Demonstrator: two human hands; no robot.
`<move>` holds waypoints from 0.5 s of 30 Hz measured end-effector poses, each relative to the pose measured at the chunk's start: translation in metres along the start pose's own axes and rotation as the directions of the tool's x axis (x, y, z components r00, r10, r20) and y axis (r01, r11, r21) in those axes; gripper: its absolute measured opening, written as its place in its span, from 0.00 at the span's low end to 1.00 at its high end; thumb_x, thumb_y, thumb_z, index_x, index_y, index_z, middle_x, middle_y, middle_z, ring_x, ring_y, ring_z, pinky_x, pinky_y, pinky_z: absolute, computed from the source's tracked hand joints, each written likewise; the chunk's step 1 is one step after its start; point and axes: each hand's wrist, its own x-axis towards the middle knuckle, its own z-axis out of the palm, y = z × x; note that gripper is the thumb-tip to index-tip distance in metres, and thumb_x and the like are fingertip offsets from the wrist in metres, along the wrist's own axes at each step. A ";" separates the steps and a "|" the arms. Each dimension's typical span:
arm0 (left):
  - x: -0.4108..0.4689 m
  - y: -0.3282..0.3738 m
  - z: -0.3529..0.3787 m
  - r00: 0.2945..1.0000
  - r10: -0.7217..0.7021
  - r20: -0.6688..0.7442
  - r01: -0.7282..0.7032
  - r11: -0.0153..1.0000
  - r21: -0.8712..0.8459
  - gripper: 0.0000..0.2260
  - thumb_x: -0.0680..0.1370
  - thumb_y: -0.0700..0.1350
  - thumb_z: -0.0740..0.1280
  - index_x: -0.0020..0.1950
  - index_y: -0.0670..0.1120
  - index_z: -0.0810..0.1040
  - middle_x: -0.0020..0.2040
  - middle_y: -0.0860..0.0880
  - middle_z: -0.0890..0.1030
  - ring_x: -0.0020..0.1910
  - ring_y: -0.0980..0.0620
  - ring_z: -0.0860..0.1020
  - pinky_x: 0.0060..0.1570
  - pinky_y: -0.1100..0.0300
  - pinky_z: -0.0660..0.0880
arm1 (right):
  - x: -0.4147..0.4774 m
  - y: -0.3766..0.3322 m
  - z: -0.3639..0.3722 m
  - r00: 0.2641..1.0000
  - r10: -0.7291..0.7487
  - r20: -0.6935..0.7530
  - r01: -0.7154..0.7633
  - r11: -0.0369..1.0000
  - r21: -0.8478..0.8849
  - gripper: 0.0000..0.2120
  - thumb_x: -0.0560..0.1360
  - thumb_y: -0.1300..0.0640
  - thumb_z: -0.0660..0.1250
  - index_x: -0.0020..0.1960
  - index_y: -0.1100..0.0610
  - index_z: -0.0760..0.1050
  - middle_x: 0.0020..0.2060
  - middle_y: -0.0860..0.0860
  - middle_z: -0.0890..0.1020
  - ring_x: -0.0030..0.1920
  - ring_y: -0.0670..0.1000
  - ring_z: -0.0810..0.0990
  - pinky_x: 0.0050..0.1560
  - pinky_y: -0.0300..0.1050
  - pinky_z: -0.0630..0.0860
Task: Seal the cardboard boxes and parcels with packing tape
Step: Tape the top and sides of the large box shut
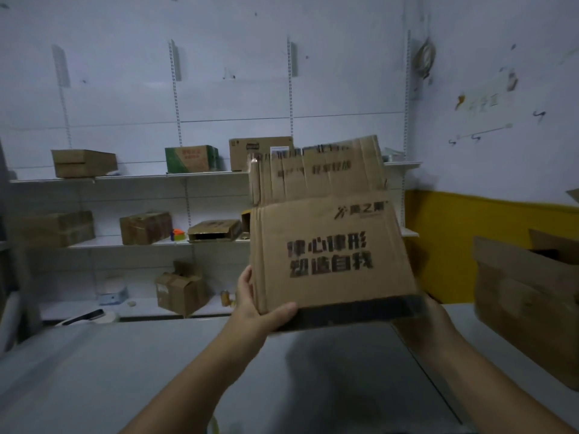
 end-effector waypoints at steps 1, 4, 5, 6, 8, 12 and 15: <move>0.001 -0.008 -0.002 1.000 -0.006 0.012 0.005 0.999 0.038 0.53 0.57 0.50 0.81 0.68 0.69 0.48 0.64 0.54 0.67 0.61 0.51 0.71 0.61 0.51 0.73 | -0.001 -0.002 -0.003 0.999 0.033 0.022 -0.031 0.998 -0.060 0.31 0.68 0.45 0.72 0.67 0.58 0.72 0.59 0.63 0.78 0.53 0.61 0.81 0.54 0.57 0.76; 0.005 -0.025 -0.007 0.998 -0.049 0.032 0.047 0.996 0.078 0.53 0.63 0.37 0.79 0.68 0.70 0.47 0.63 0.57 0.69 0.61 0.52 0.71 0.61 0.47 0.73 | -0.005 -0.009 -0.005 0.978 0.118 0.170 -0.097 0.987 -0.124 0.28 0.73 0.36 0.58 0.68 0.48 0.70 0.57 0.58 0.82 0.58 0.59 0.80 0.63 0.63 0.72; 0.007 -0.028 -0.006 0.998 -0.061 0.034 0.059 0.996 0.062 0.52 0.63 0.36 0.78 0.68 0.70 0.49 0.63 0.55 0.71 0.62 0.51 0.72 0.61 0.45 0.74 | -0.008 -0.009 -0.004 0.975 0.088 0.206 -0.051 0.983 -0.177 0.29 0.71 0.31 0.55 0.65 0.47 0.73 0.56 0.56 0.83 0.58 0.57 0.80 0.62 0.62 0.72; 0.009 -0.029 -0.003 0.997 -0.070 0.024 0.069 0.997 0.024 0.50 0.63 0.38 0.79 0.69 0.68 0.52 0.63 0.53 0.72 0.61 0.50 0.73 0.60 0.44 0.74 | -0.011 -0.006 -0.002 0.969 0.055 0.242 0.010 0.966 -0.257 0.33 0.66 0.26 0.57 0.63 0.44 0.73 0.56 0.53 0.83 0.58 0.55 0.80 0.62 0.60 0.73; 0.013 -0.029 0.007 0.995 -0.084 -0.057 0.082 0.996 -0.043 0.41 0.65 0.51 0.76 0.70 0.64 0.55 0.63 0.51 0.74 0.61 0.48 0.74 0.62 0.44 0.72 | -0.018 0.003 0.002 0.975 0.026 0.219 0.080 0.884 -0.461 0.43 0.55 0.21 0.63 0.66 0.40 0.66 0.58 0.47 0.80 0.60 0.51 0.78 0.60 0.55 0.75; 0.015 -0.039 0.021 0.984 -0.046 -0.172 0.058 0.996 0.069 0.29 0.73 0.61 0.59 0.73 0.59 0.57 0.64 0.52 0.74 0.62 0.51 0.73 0.62 0.50 0.71 | -0.018 0.034 -0.015 0.976 0.139 0.169 0.010 0.746 -0.666 0.42 0.63 0.32 0.64 0.73 0.47 0.59 0.62 0.48 0.76 0.62 0.53 0.74 0.68 0.52 0.68; 0.012 -0.052 0.026 0.988 -0.108 -0.113 0.114 0.992 0.048 0.25 0.79 0.54 0.60 0.74 0.62 0.56 0.65 0.56 0.74 0.64 0.52 0.72 0.66 0.49 0.69 | -0.018 0.041 -0.026 0.960 0.211 0.186 0.019 0.610 -0.792 0.24 0.73 0.41 0.63 0.66 0.44 0.61 0.63 0.46 0.74 0.57 0.44 0.71 0.62 0.36 0.65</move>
